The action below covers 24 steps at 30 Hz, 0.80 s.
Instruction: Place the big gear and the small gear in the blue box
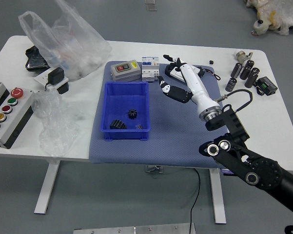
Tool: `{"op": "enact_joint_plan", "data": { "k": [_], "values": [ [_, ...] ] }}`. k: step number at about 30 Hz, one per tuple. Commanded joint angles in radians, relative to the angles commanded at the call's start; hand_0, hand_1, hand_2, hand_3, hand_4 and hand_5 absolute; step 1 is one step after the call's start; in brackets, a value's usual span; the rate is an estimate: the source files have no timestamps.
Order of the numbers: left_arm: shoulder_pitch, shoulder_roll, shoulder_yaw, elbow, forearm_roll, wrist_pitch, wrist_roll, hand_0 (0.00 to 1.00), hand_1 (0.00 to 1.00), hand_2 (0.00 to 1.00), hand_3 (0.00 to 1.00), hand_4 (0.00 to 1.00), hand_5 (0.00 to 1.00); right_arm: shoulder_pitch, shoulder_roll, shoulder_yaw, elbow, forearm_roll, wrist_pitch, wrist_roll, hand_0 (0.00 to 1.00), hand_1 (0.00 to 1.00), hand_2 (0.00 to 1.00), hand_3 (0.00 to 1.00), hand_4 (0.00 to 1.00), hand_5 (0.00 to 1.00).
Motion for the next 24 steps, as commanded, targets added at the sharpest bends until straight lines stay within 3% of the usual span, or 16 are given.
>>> {"op": "enact_joint_plan", "data": {
  "k": [2,3,11,18,24],
  "values": [
    [0.0,0.0,0.005,0.0,-0.007,0.0,-0.004,0.625,0.576,0.548,0.677,0.713,0.275,-0.055,-0.007,0.05,0.006,0.078,0.016,0.061,0.784,0.78,0.802,0.78,0.721,0.35],
    [0.001,0.001,0.008,0.0,-0.01,0.0,-0.006,0.624,0.576,0.548,0.677,0.713,0.276,-0.087,-0.014,0.078,0.007,0.12,0.028,0.094,0.768,0.726,0.738,0.697,0.74,0.431],
    [-0.007,0.004,0.024,0.0,-0.015,-0.004,-0.016,0.625,0.564,0.544,0.677,0.713,0.276,-0.269,-0.04,0.183,-0.002,0.424,0.088,0.291,0.766,0.716,0.73,0.682,0.743,0.459],
    [-0.028,0.006,0.044,0.0,-0.013,-0.005,-0.027,0.624,0.561,0.545,0.677,0.714,0.276,-0.286,-0.037,0.208,-0.004,0.607,0.108,0.346,0.734,0.668,0.704,0.665,0.744,0.474],
    [-0.04,0.017,0.122,-0.004,-0.072,-0.008,-0.064,0.624,0.573,0.547,0.678,0.714,0.277,-0.291,-0.033,0.229,-0.021,0.704,0.124,0.362,0.701,0.625,0.664,0.652,0.745,0.491]
  ]
}}
